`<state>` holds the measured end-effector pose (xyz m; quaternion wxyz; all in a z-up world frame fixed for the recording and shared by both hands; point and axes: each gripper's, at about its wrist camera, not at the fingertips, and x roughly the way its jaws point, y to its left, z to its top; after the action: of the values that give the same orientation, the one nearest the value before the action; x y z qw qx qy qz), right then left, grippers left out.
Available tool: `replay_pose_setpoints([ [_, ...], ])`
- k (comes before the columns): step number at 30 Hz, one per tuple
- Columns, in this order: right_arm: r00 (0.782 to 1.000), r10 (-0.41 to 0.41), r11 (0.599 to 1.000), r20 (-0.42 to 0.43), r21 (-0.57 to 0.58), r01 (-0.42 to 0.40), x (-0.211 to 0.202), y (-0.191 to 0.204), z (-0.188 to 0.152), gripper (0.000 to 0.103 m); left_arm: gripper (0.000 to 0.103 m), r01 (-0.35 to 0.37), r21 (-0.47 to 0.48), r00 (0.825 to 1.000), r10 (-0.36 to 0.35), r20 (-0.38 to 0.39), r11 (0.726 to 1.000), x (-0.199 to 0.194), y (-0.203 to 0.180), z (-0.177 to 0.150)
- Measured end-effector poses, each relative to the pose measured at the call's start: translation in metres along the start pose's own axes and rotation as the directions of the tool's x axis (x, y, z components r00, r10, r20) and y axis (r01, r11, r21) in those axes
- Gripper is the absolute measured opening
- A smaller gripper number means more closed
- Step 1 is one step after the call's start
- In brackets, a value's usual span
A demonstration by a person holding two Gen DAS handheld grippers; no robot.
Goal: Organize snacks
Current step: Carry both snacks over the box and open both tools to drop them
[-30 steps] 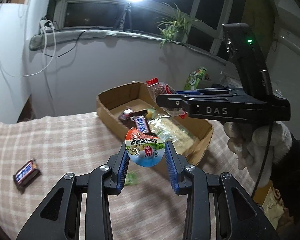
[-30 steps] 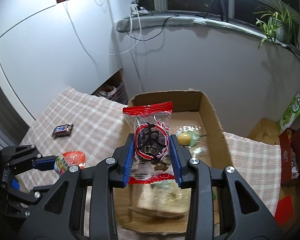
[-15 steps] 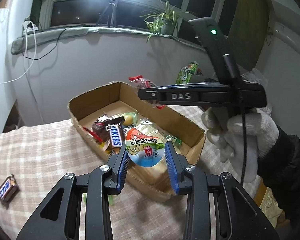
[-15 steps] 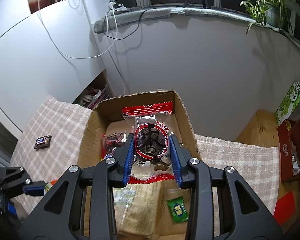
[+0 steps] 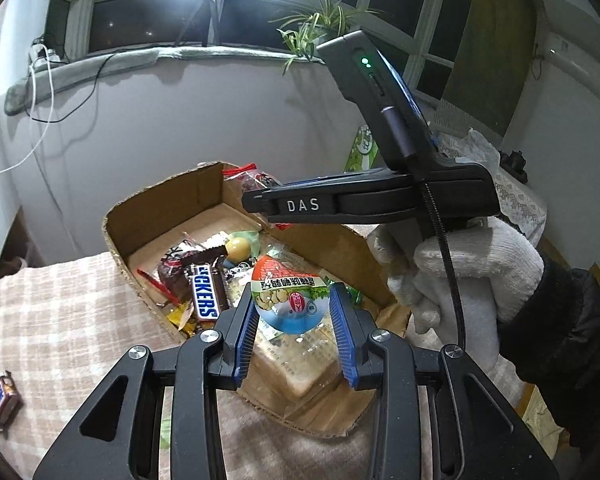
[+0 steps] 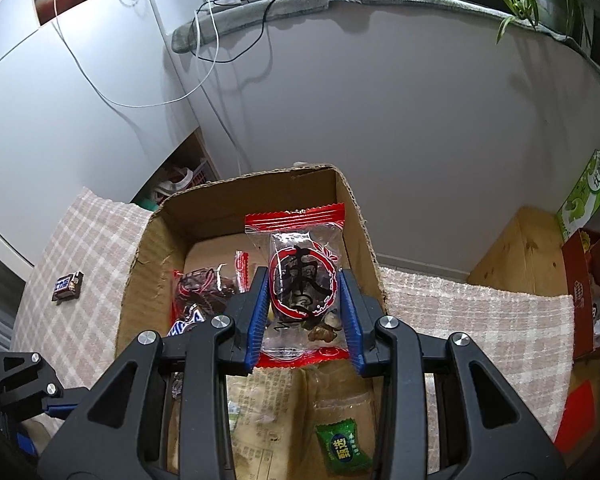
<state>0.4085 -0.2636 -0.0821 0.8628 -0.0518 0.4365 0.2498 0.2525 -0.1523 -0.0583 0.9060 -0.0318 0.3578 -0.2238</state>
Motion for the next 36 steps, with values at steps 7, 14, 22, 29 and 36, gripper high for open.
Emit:
replay_pose_setpoints([
  [7,1.0,-0.009,1.0,0.0,-0.014,0.009,0.0,0.001,0.002,0.04,0.034,0.001,0.004,1.0,-0.001,-0.011,1.0,0.009,-0.003,0.002],
  [14,0.999,-0.03,0.999,0.038,-0.019,0.03,-0.01,0.004,0.004,0.081,0.054,-0.011,-0.002,1.0,0.011,-0.006,1.0,0.007,-0.002,0.002],
  [22,0.998,-0.046,0.999,0.046,-0.015,0.047,-0.02,0.008,0.003,0.081,0.054,-0.014,-0.006,1.0,0.014,-0.002,1.0,0.001,-0.001,0.001],
  [29,0.995,-0.06,0.998,0.078,-0.002,0.061,-0.044,0.017,0.0,0.081,0.054,-0.018,-0.011,1.0,0.018,0.02,1.0,-0.016,0.002,-0.001],
  [36,0.989,-0.064,0.997,0.13,-0.034,0.069,-0.077,0.048,-0.011,0.081,0.054,-0.032,-0.027,0.998,0.033,0.051,0.999,-0.044,0.012,-0.007],
])
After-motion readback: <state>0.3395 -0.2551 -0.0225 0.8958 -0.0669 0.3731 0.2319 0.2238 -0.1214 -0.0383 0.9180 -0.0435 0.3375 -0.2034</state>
